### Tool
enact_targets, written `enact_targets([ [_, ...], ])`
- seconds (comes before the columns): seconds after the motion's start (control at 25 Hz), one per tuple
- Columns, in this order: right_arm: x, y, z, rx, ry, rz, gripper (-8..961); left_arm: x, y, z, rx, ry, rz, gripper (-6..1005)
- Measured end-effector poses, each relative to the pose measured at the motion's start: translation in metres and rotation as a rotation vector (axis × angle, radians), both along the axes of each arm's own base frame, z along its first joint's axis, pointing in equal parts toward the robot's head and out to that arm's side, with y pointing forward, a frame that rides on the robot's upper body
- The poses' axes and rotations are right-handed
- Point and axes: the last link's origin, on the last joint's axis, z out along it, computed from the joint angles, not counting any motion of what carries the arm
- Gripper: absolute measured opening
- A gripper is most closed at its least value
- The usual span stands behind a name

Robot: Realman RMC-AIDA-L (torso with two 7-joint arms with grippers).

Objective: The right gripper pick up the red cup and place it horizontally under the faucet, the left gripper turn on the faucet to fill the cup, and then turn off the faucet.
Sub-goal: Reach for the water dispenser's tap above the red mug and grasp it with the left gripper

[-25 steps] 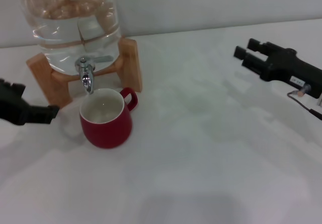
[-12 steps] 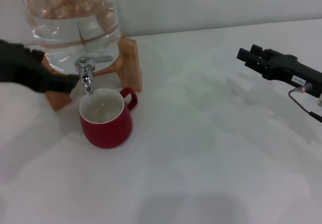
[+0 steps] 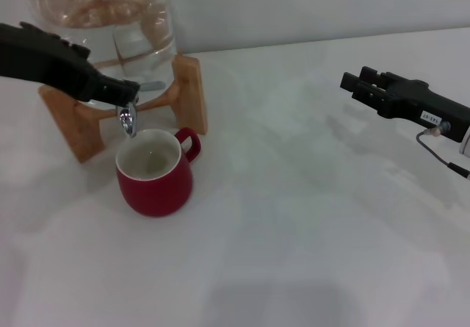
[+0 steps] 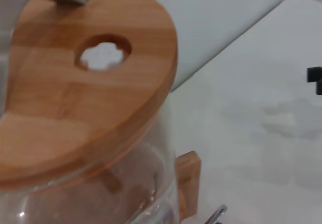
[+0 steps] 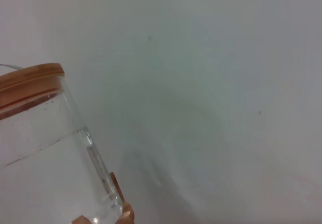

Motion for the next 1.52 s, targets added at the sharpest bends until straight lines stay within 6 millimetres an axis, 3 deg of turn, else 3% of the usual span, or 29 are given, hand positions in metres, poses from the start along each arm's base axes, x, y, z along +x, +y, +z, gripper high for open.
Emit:
enact_targets([
  [0.32,-0.004,0.002,-0.001,-0.005,-0.002,0.014,516,0.018,0.003,-0.014,-0.122,0.028,-0.007,876],
  [0.68,-0.003,0.001,-0.001,-0.008,0.001,0.014,516,0.028,0.004,-0.016,-0.160,0.075,-0.019,876],
  [1.52,0.001,-0.003,-0.002,-0.011,0.008,0.004,516,0.027,0.003,-0.037,-0.184,0.282,-0.283,876],
])
